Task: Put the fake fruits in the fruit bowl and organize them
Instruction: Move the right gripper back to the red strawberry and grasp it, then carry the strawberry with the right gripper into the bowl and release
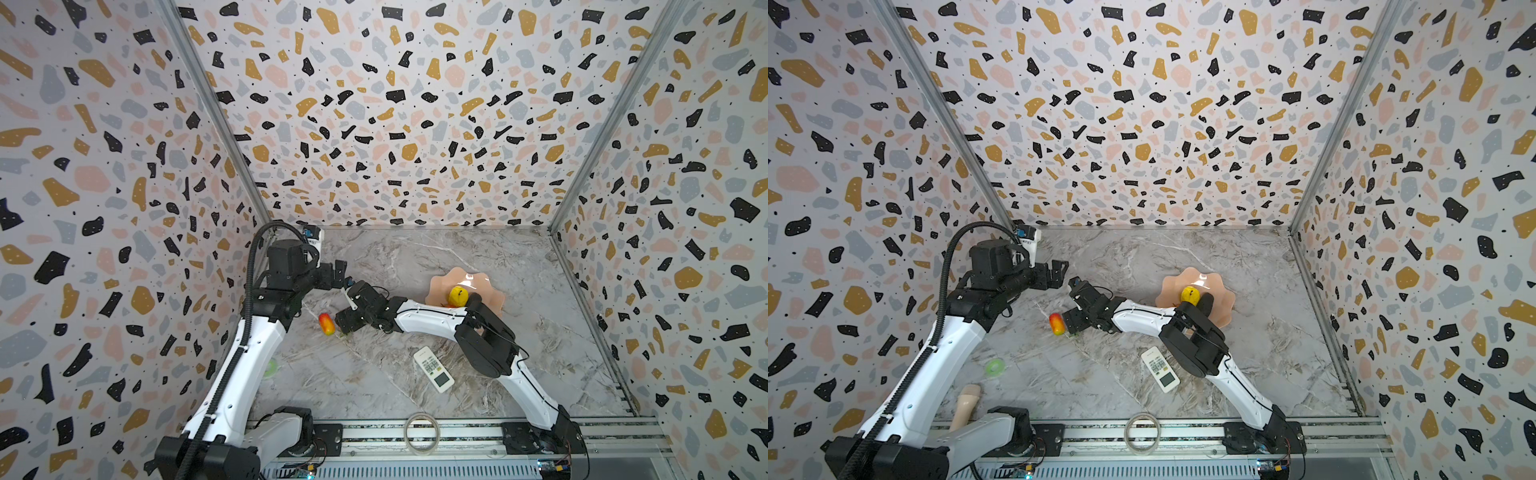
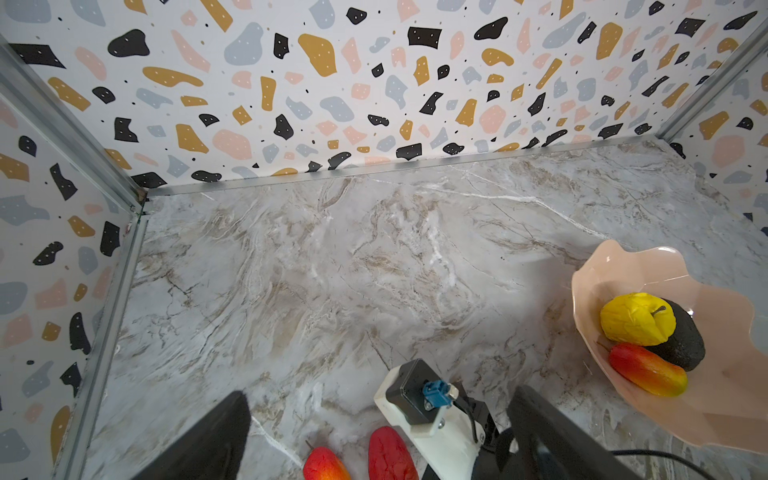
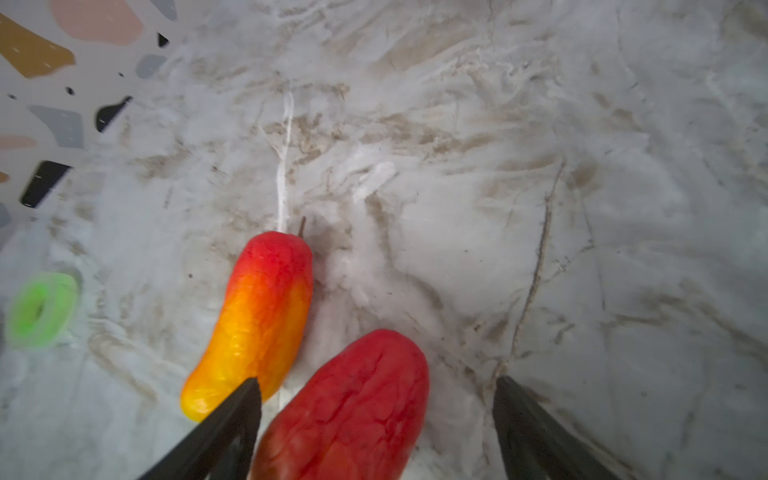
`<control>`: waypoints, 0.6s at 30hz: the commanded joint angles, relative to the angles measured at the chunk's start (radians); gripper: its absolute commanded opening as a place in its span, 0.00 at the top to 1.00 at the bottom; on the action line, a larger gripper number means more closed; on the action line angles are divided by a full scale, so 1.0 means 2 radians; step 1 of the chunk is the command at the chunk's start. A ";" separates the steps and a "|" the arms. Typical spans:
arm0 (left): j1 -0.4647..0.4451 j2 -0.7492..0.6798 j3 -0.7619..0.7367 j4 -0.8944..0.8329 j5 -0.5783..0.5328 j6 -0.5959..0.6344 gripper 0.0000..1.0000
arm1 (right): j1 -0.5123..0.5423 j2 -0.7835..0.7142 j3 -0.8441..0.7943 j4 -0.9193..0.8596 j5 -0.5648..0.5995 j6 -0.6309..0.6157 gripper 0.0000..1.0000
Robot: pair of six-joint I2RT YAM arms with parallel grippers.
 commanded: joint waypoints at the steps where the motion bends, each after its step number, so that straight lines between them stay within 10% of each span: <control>1: 0.003 -0.006 -0.002 0.017 0.000 0.000 0.01 | 0.001 0.002 0.021 -0.026 0.016 0.008 0.15; 18: 0.003 -0.006 -0.002 0.018 0.000 0.002 0.01 | -0.005 -0.079 -0.071 0.009 0.049 -0.075 0.55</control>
